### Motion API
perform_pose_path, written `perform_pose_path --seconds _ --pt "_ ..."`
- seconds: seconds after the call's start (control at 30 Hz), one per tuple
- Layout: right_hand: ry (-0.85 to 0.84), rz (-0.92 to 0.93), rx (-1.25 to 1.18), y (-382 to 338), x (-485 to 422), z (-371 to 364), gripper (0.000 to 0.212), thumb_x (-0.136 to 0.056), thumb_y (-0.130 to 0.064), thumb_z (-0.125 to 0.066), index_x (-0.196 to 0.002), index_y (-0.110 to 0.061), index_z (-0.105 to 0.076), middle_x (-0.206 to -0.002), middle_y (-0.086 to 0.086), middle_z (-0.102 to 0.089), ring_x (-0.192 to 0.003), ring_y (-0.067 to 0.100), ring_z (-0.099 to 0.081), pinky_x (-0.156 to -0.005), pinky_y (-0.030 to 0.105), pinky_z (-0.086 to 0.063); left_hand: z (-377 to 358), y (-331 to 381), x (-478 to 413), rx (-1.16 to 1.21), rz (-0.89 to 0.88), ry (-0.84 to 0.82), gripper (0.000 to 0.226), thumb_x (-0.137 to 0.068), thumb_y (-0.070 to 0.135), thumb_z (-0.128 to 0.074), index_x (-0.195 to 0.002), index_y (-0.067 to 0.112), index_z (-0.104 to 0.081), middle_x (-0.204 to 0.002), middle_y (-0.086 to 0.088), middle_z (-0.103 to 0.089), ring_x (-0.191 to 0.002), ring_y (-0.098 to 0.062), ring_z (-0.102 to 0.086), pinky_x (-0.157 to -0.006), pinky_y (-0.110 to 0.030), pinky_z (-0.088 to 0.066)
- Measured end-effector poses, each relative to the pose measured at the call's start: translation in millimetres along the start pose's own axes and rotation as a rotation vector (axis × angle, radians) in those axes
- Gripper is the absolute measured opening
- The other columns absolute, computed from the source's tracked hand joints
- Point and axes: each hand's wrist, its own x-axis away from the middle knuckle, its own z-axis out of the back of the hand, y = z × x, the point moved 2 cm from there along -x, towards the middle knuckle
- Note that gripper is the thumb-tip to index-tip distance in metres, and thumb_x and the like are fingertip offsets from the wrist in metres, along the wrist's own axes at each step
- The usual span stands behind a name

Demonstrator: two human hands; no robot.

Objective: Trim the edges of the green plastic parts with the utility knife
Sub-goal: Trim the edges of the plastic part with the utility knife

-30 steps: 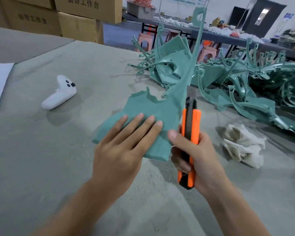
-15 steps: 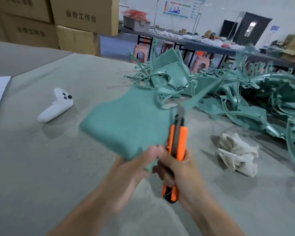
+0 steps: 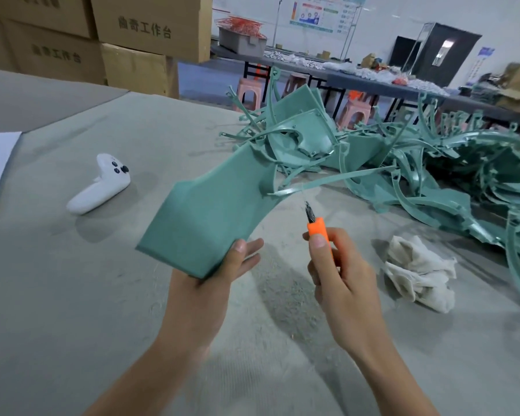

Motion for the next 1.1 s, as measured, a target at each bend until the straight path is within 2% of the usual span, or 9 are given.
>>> perform_pose_path --seconds 0.1,0.2,0.33,0.43,0.57,0.77,0.97,1.1 --pt "-0.034 0.055 0.085 0.0 -0.2 1.4 0.037 -0.091 -0.067 -0.04 -0.093 -0.034 -0.057 -0.059 0.007 -0.045 -0.046 0.015 -0.038 -0.046 0.04 -0.033 2.5 -1.0 0.4 -0.038 -0.021 0.018 0.017 -0.088 0.013 -0.061 -0.099 0.024 -0.069 -0.097 0.001 -0.075 -0.094 -0.022 -0.072 -0.092 -0.04 -0.054" --pt "-0.018 0.121 0.24 -1.4 0.6 1.3 0.033 -0.094 -0.066 -0.037 -0.094 -0.037 -0.054 -0.063 0.005 -0.052 -0.047 0.015 -0.045 -0.044 0.031 -0.033 2.7 -2.6 1.6 -0.062 -0.006 0.004 0.015 -0.087 0.022 -0.064 -0.093 0.032 -0.073 -0.1 0.0 -0.075 -0.095 -0.019 -0.072 -0.098 -0.041 -0.046" --pt "-0.026 0.115 0.299 3.1 -1.0 0.8 0.031 -0.096 -0.062 -0.038 -0.098 -0.035 -0.053 -0.063 0.0 -0.051 -0.046 0.011 -0.043 -0.044 0.024 -0.029 1.8 -3.3 1.9 -0.076 -0.013 -0.016 0.021 -0.085 0.027 -0.067 -0.095 0.044 -0.07 -0.101 0.001 -0.075 -0.096 -0.02 -0.071 -0.097 -0.042 -0.046" --pt "-0.043 0.123 0.291 4.7 -1.9 0.0 0.027 -0.098 -0.058 -0.039 -0.097 -0.035 -0.052 -0.064 0.003 -0.05 -0.045 0.01 -0.041 -0.044 0.024 -0.028 1.6 -4.1 2.7 -0.04 -0.03 -0.016 0.02 -0.085 0.023 -0.064 -0.101 0.032 -0.07 -0.101 -0.001 -0.075 -0.096 -0.024 -0.071 -0.095 -0.045 -0.049" --pt "-0.035 0.106 0.302 7.9 -3.3 -0.2 0.028 -0.097 -0.059 -0.041 -0.097 -0.033 -0.053 -0.054 -0.002 -0.042 -0.045 0.011 -0.038 -0.046 0.03 -0.03 -0.2 -3.3 2.4 0.062 -0.03 -0.072 0.032 -0.086 0.013 -0.06 -0.118 0.018 -0.059 -0.111 -0.003 -0.071 -0.098 -0.032 -0.07 -0.084 -0.035 -0.056" --pt "0.06 0.079 0.435 11.8 -6.2 1.3 0.031 -0.095 -0.061 -0.04 -0.099 -0.033 -0.052 -0.049 -0.006 -0.039 -0.046 0.014 -0.041 -0.048 0.03 -0.027 -1.6 -3.4 2.8 0.066 -0.032 -0.074 0.035 -0.086 0.013 -0.058 -0.12 0.023 -0.057 -0.115 0.0 -0.071 -0.098 -0.031 -0.07 -0.083 -0.032 -0.056" --pt "0.126 0.084 0.561 17.7 -11.4 8.0 0.033 -0.095 -0.063 -0.036 -0.1 -0.034 -0.05 -0.05 -0.008 -0.041 -0.046 0.009 -0.043 -0.047 0.03 -0.026 1.6 -5.0 2.1 0.024 -0.016 -0.053 0.034 -0.085 0.017 -0.059 -0.119 0.024 -0.058 -0.112 0.003 -0.072 -0.096 -0.029 -0.071 -0.086 -0.036 -0.055" --pt "0.208 0.073 0.634 23.4 -15.5 17.2 0.04 -0.094 -0.066 -0.031 -0.101 -0.032 -0.05 -0.051 -0.01 -0.04 -0.048 0.004 -0.044 -0.046 0.027 -0.024 3.3 -6.5 2.1 -0.009 -0.021 -0.041 0.029 -0.085 0.02 -0.061 -0.111 0.032 -0.061 -0.107 0.005 -0.073 -0.095 -0.027 -0.071 -0.088 -0.032 -0.054"
